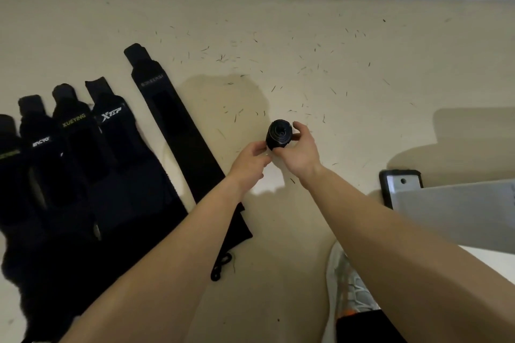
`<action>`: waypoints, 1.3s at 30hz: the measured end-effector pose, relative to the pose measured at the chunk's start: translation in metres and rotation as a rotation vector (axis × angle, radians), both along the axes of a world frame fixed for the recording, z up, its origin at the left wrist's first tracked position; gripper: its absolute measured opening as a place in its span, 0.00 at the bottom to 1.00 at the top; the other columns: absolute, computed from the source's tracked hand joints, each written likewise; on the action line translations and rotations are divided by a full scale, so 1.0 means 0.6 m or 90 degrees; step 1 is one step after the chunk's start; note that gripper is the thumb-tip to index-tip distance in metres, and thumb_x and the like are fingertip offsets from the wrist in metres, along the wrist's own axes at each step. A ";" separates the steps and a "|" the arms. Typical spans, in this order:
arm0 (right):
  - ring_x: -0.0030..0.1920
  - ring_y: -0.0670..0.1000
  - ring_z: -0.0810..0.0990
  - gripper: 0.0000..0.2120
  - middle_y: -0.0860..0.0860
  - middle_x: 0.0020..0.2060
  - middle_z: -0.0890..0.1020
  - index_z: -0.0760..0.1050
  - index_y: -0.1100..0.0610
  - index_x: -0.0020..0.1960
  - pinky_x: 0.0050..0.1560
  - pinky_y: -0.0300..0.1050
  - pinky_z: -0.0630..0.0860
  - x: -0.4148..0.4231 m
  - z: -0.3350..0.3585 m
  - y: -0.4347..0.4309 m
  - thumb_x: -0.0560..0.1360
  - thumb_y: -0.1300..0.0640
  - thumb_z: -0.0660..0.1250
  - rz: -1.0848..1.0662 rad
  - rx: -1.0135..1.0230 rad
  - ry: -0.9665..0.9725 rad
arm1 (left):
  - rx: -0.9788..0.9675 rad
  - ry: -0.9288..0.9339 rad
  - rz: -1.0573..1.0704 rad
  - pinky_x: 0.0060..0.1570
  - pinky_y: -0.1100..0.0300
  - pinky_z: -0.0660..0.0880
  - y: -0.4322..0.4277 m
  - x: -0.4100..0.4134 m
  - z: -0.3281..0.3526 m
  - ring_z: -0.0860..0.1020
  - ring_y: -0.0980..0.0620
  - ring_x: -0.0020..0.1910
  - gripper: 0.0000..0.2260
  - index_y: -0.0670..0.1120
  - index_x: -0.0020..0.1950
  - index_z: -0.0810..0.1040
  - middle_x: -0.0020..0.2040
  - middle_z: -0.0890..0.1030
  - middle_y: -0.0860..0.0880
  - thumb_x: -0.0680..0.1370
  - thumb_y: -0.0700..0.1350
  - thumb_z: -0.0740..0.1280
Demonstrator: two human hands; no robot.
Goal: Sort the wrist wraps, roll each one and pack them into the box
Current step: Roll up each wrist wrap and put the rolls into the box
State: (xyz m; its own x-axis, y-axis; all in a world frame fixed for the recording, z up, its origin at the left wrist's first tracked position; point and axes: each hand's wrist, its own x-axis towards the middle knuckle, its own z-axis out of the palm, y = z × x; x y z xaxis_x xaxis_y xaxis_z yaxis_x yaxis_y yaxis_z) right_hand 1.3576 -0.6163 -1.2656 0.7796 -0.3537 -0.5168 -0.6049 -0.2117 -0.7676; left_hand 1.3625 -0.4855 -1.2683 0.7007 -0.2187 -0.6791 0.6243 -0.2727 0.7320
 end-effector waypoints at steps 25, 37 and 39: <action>0.55 0.54 0.79 0.08 0.50 0.48 0.79 0.74 0.54 0.53 0.60 0.51 0.77 -0.131 -0.015 0.168 0.76 0.61 0.69 0.219 -0.069 0.193 | 0.179 0.186 0.184 0.59 0.44 0.82 0.205 -0.173 -0.044 0.82 0.41 0.57 0.12 0.48 0.60 0.72 0.60 0.80 0.42 0.80 0.40 0.71; 0.42 0.52 0.77 0.11 0.52 0.39 0.79 0.78 0.58 0.45 0.46 0.44 0.72 -0.131 -0.018 0.147 0.82 0.55 0.63 0.190 0.070 0.180 | -0.012 0.188 0.288 0.49 0.53 0.80 0.226 -0.174 -0.025 0.83 0.46 0.53 0.09 0.44 0.63 0.81 0.57 0.84 0.44 0.83 0.42 0.67; 0.40 0.49 0.75 0.10 0.50 0.39 0.78 0.80 0.59 0.47 0.42 0.39 0.70 -0.132 -0.018 0.143 0.80 0.63 0.60 0.176 0.062 0.148 | -0.042 0.181 0.350 0.50 0.52 0.79 0.231 -0.174 -0.017 0.82 0.46 0.54 0.09 0.45 0.63 0.80 0.57 0.84 0.45 0.85 0.42 0.64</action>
State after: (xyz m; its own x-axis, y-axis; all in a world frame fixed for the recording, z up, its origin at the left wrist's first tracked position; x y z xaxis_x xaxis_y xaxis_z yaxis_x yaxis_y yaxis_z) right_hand 1.2786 -0.5304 -1.2762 0.6965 -0.0868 -0.7123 -0.6958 -0.3242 -0.6409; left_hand 1.2579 -0.3469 -1.2783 0.5162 0.0740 -0.8533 0.8338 0.1843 0.5204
